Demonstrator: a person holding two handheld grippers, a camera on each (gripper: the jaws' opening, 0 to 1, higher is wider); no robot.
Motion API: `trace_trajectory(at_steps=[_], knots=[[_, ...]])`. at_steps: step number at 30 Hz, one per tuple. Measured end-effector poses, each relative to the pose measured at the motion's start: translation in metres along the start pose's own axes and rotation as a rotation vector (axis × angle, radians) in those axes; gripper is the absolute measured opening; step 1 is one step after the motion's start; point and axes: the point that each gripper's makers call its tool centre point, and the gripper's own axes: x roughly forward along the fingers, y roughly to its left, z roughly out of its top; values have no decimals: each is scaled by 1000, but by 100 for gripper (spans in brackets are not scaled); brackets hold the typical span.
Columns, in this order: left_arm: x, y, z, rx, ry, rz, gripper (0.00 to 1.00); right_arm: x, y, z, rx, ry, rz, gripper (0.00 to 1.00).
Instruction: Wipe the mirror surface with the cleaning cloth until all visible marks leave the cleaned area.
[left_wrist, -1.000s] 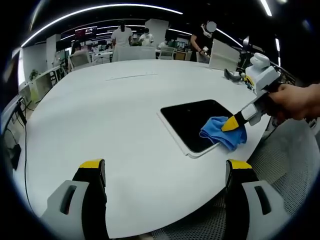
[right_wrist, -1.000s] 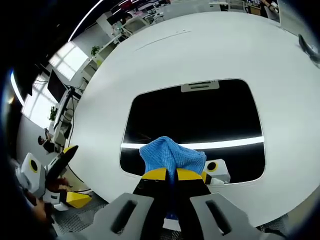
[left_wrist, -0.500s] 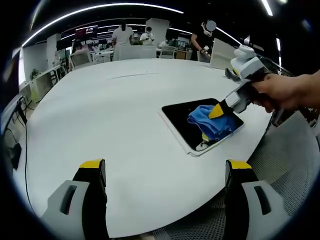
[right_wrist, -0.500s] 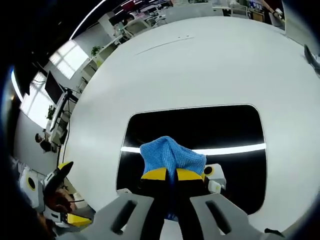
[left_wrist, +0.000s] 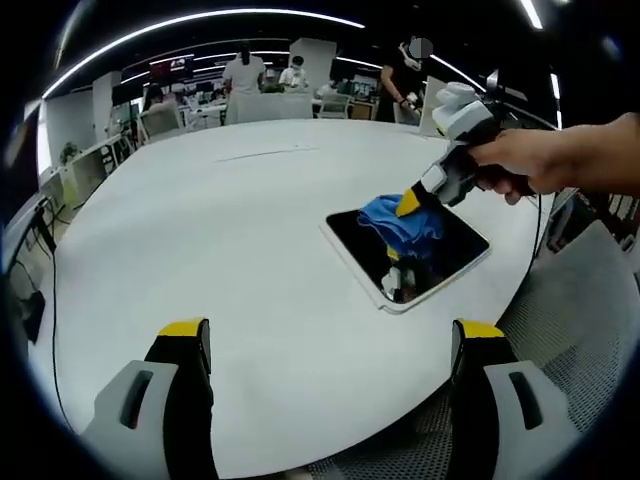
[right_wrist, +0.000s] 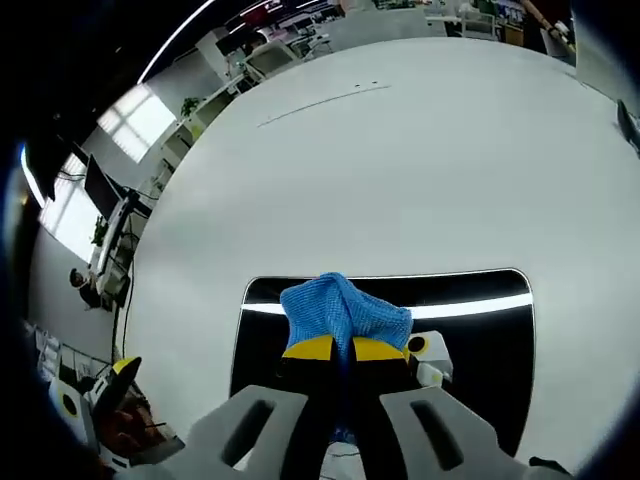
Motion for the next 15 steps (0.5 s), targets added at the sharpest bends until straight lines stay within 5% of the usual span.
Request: trace_trajectory(at_steps=[15], knots=[[1,1,-3,20,18,2,99,12,0,23,-19,-11,-11,0]])
